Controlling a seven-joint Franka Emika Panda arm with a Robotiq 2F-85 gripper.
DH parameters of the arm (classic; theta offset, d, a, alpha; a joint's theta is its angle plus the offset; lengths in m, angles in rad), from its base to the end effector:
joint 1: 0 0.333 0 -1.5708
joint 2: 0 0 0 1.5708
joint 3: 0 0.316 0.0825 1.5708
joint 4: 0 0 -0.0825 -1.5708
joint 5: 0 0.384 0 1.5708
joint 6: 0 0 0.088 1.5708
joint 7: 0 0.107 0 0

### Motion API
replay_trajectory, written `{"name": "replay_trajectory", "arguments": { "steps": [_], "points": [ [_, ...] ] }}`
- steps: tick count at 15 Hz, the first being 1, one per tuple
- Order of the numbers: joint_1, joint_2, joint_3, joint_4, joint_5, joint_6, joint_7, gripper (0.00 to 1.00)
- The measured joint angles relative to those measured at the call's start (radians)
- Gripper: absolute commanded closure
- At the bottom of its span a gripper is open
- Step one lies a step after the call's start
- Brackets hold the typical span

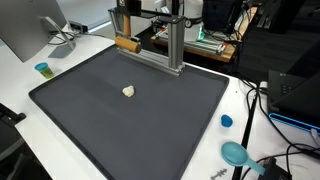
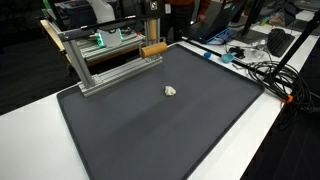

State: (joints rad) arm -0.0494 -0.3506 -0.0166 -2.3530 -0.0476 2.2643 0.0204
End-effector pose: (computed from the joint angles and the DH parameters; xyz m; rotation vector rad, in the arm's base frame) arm 0.4638 -0.0323 0.4918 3.0734 -0.0930 0.4037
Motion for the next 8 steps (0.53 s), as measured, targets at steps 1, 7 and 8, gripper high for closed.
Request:
{"name": "replay_trajectory", "arguments": {
  "steps": [1,7,8],
  "points": [
    [0.0,0.0,0.0,0.0,0.0,0.0,0.0,0.78],
    [0.006,0.105,0.003,0.007,-0.001,0.125,-0.009,0.78],
    [0.01,0.138,0.003,0.014,0.0,0.146,-0.014,0.78]
  ]
}}
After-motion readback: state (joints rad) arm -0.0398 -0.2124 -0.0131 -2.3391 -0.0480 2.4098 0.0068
